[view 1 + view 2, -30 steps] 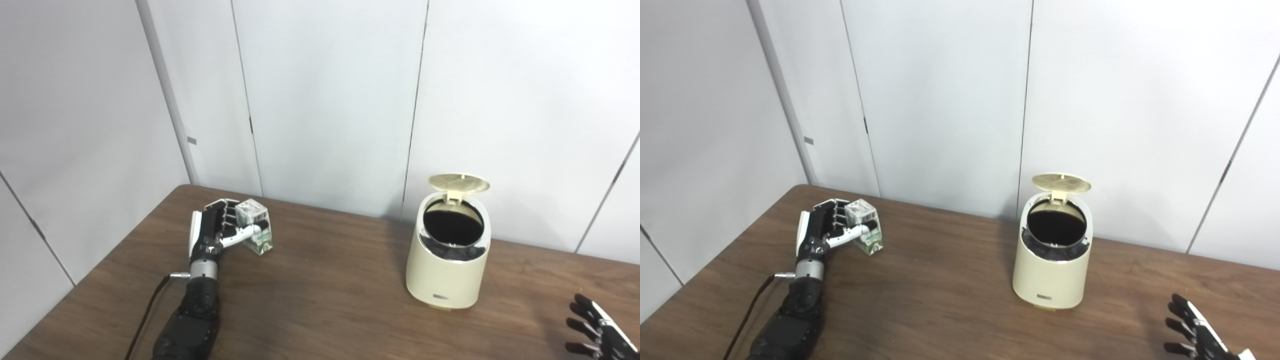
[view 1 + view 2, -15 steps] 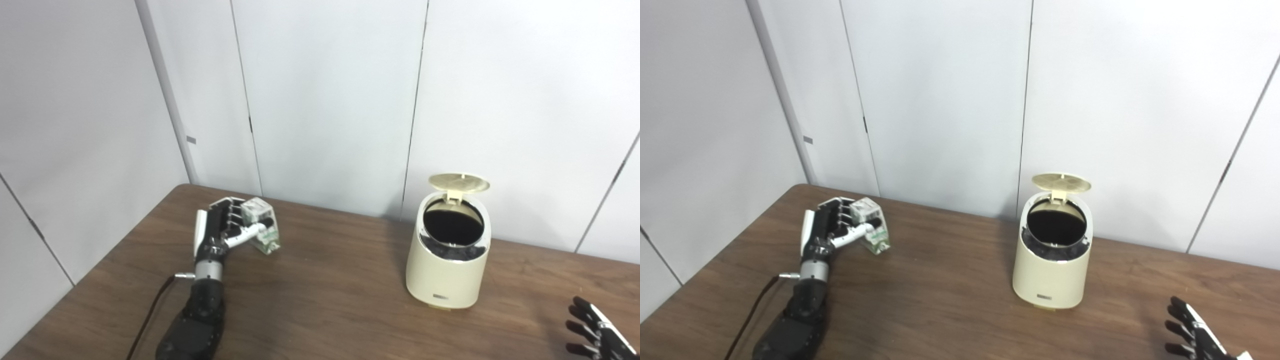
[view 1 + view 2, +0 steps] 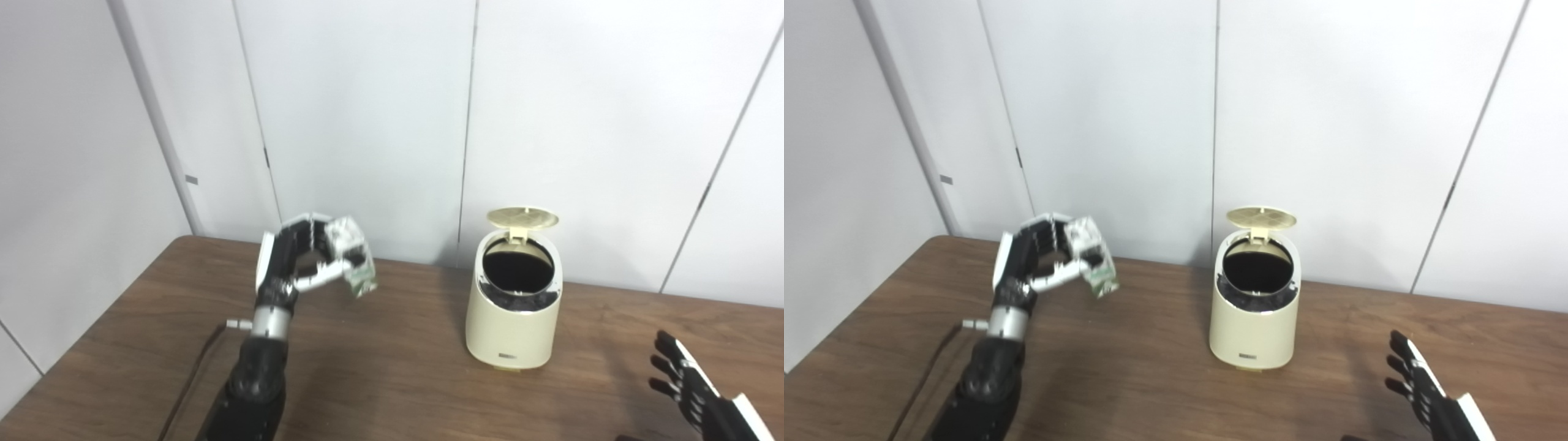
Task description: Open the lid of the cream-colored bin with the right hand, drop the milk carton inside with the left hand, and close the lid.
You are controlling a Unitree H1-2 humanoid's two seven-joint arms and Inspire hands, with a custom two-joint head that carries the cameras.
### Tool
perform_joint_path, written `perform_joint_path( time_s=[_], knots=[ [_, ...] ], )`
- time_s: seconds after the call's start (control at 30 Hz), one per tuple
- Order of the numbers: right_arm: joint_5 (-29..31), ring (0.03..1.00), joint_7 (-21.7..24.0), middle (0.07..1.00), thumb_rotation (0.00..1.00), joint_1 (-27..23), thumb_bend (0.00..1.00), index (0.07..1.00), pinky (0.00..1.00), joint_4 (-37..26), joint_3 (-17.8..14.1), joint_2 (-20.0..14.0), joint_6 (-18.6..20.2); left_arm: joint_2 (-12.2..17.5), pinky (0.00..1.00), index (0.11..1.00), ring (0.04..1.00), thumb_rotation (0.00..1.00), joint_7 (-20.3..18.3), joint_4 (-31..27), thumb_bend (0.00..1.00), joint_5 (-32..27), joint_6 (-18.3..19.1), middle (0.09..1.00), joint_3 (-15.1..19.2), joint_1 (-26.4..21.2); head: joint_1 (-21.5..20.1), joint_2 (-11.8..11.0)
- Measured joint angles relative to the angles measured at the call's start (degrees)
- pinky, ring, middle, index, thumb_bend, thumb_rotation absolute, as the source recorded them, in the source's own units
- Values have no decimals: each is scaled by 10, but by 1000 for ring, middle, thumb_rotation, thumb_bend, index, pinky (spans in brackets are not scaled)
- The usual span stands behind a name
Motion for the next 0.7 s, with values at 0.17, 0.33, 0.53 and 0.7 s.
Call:
perform_joint_path(
  time_s=[0.17, 0.33, 0.53, 0.7],
  knots=[
    [-18, 935, -4, 976, 155, -1, 742, 992, 856, 0, 6, 10, 1, -21, 395, 505, 443, 0, -25, -47, 522, 3, 23, 461, -15, -12, -11, 3],
    [-21, 956, -12, 979, 228, -1, 760, 990, 890, 15, 6, 18, -5, -42, 390, 506, 432, 0, -40, -50, 521, 19, 24, 460, -29, -22, -31, 4],
    [-36, 946, -25, 972, 261, 1, 754, 984, 872, 28, 10, 21, -28, -68, 393, 501, 430, 0, -48, -57, 522, 30, 23, 461, -41, -36, -51, 6],
    [-40, 945, -33, 971, 297, 1, 775, 983, 882, 42, 10, 29, -39, -84, 394, 500, 431, 0, -60, -56, 522, 30, 17, 460, -48, -41, -74, 7]
  ],
)
